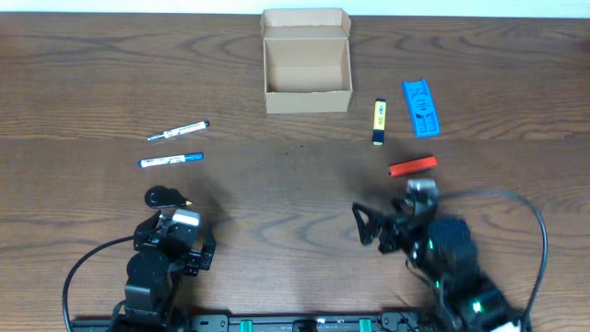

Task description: Pack container

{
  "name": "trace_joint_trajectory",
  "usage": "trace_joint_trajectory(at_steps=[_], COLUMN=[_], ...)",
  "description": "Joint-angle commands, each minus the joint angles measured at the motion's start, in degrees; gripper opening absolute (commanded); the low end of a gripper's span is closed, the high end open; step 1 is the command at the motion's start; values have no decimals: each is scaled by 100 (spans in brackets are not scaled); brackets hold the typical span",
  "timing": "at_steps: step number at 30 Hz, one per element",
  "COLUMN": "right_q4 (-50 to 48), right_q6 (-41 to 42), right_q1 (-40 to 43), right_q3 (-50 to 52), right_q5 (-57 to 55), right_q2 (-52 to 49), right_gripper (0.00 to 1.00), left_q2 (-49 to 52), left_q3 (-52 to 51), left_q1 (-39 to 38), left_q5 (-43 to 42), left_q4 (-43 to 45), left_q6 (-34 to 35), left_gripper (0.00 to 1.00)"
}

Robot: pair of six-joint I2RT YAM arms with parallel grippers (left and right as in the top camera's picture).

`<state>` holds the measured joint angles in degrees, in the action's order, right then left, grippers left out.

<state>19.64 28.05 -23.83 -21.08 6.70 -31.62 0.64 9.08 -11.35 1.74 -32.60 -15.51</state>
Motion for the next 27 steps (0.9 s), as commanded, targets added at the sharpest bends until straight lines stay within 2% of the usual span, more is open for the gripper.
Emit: trace_joint_trajectory(at_steps=[1,4,9,13,19,27], right_q4=[-50,59,393,728,1274,1335], right_q6=[-748,-1095,-1191,-1432,-1532,-1528], right_q1=[164,254,509,697,811,844], right_q3=[-1097,-2151,-3733,-4953,-6531,-7958], right_q5=[-70,-72,-70,-85,-577,-654], right_q2=[-1198,-2435,-4166,-5392,-6985,-8638], right_gripper=[99,99,99,95,95,92], left_q2=[-28,-28,-28,-28,-28,-28], left_q3=[-52,-52,-52,-52,-52,-52], left_q1=[-20,-20,-20,-20,-20,-20], left_q5=[79,79,79,79,79,79], left_q4=[-15,-15,-15,-15,-15,-15], left_q6=[-103,-103,-103,-105,-103,-103], left_gripper=[96,95,95,96,95,95])
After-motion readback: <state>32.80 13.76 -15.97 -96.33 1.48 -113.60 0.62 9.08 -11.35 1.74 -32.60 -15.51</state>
